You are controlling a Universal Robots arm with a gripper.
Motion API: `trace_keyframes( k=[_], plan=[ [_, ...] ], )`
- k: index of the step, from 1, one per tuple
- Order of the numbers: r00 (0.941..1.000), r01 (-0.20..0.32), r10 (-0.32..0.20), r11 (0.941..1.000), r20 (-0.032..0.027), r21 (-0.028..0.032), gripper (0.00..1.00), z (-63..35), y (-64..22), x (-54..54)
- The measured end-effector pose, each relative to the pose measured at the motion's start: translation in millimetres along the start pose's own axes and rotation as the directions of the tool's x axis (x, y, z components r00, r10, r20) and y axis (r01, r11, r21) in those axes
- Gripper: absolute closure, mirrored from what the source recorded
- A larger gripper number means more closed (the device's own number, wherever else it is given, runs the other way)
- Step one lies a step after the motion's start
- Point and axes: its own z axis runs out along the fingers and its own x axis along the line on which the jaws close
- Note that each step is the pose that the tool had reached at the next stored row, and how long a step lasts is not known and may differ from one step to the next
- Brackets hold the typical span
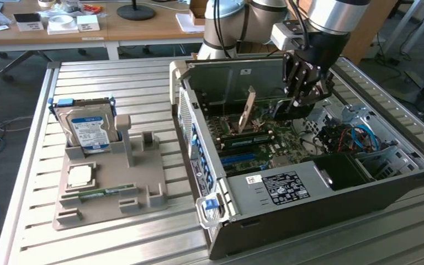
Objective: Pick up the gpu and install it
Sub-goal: 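Insert the gpu into the slot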
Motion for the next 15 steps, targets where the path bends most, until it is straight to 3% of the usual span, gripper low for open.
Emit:
trace_keyframes(
  k=[15],
  plan=[
    [0.9998, -0.017, 0.017, 0.9998, 0.0001, 0.0005, 0.73, 9.7, 4.0, -2.4]
  ],
)
